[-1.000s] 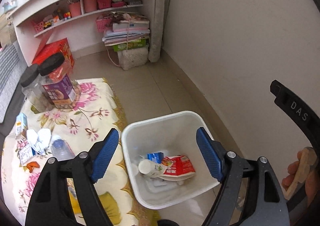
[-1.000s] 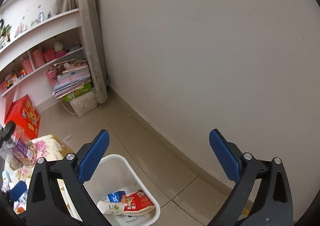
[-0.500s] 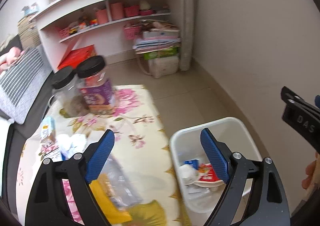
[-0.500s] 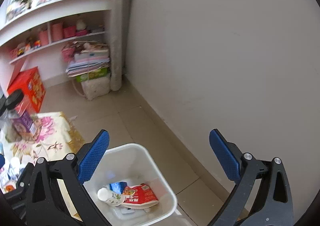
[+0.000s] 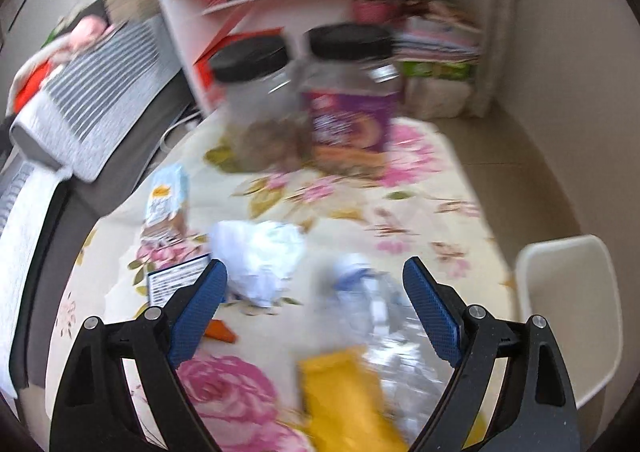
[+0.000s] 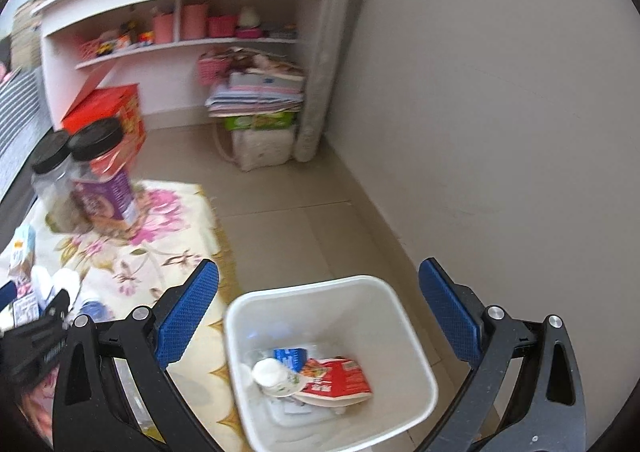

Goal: Collect trash
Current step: 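Grasp the crumpled white tissue with the left tool while the right tool reaches toward the bottle, then grasp the clear plastic water bottle with the right tool, then carry the tissue and bottle to the wastebasket while the right tool drops the bottle in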

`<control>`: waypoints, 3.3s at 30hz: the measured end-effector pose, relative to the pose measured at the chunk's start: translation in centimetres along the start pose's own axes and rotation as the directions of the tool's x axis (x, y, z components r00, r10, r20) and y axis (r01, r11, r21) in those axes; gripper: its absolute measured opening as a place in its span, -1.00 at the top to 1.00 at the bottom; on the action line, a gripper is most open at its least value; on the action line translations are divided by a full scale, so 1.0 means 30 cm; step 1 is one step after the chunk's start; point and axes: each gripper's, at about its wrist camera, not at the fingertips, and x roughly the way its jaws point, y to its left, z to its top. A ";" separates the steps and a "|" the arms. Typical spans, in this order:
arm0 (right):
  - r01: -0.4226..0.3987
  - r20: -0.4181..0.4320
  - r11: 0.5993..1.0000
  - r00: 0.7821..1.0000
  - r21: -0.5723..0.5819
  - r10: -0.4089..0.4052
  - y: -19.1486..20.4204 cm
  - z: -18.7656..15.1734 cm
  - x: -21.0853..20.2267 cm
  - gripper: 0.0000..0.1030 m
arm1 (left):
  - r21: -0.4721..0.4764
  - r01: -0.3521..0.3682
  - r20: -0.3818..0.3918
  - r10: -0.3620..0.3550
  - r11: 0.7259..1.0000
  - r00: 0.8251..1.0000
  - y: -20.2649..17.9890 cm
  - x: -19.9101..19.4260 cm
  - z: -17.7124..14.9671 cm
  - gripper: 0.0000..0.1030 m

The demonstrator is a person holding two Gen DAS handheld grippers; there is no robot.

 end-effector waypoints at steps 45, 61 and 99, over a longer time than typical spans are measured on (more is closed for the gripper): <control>-0.558 -0.516 0.820 0.744 -0.130 0.424 0.751 -0.219 0.283 -0.17 | -0.168 0.068 0.027 -0.064 0.983 0.998 0.683 -0.106 -0.088 0.08; -0.563 0.004 0.811 0.821 -0.159 0.571 0.699 -0.032 -0.144 -0.18 | -0.248 0.028 0.170 0.015 0.968 0.985 0.700 -0.229 -0.102 0.08; -0.369 0.274 0.929 0.893 -0.005 0.357 0.122 -0.017 -0.260 -0.18 | -0.113 0.145 0.291 -0.106 0.983 0.951 0.191 -0.466 -0.082 0.08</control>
